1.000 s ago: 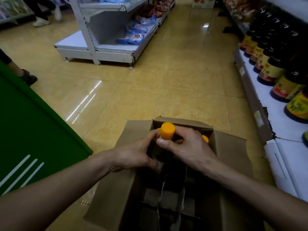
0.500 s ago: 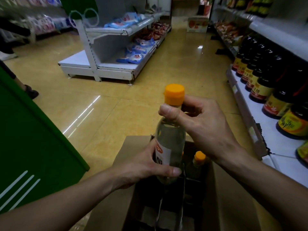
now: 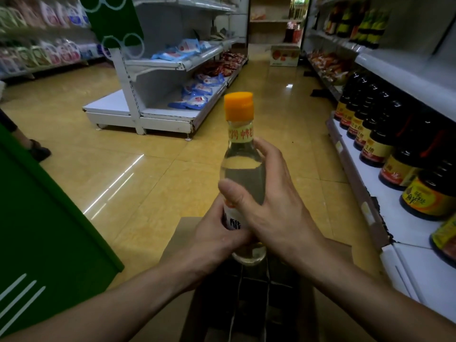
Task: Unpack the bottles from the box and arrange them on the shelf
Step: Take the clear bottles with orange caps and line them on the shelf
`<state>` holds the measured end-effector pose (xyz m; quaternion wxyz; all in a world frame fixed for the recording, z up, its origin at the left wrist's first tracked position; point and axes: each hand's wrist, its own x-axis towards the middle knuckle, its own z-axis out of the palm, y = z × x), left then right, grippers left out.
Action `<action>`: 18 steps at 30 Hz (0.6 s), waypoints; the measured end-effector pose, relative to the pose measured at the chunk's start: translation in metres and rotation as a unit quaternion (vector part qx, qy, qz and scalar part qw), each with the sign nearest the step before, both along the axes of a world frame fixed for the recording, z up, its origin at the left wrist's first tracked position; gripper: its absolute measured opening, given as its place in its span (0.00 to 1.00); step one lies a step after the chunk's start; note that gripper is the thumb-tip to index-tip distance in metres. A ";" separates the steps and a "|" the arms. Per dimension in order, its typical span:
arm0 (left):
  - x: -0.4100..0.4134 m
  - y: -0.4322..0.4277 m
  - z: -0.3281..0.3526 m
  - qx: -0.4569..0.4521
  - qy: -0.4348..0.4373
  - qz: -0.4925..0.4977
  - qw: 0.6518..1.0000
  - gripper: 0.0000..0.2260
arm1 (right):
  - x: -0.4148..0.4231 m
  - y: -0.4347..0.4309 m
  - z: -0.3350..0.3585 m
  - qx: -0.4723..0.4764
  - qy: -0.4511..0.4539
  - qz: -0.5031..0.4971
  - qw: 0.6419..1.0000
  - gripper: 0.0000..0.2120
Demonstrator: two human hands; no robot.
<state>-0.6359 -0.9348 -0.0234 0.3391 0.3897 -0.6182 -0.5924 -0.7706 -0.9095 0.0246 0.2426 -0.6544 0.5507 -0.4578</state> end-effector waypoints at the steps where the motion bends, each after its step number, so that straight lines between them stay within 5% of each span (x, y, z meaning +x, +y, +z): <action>1: -0.003 0.000 0.001 -0.005 0.005 0.014 1.000 0.25 | -0.001 0.002 -0.002 0.003 0.013 -0.009 1.000 0.39; 6: -0.012 0.004 0.004 -0.041 0.018 0.046 0.998 0.25 | -0.012 0.005 -0.002 0.017 -0.049 -0.003 0.999 0.31; 11: -0.004 0.002 0.009 -0.062 0.005 0.000 0.998 0.32 | -0.028 0.003 0.012 -0.003 -0.151 0.034 0.988 0.28; 18: -0.004 0.002 0.012 -0.020 0.044 -0.060 0.997 0.27 | -0.040 -0.004 0.017 0.000 -0.229 0.097 0.969 0.23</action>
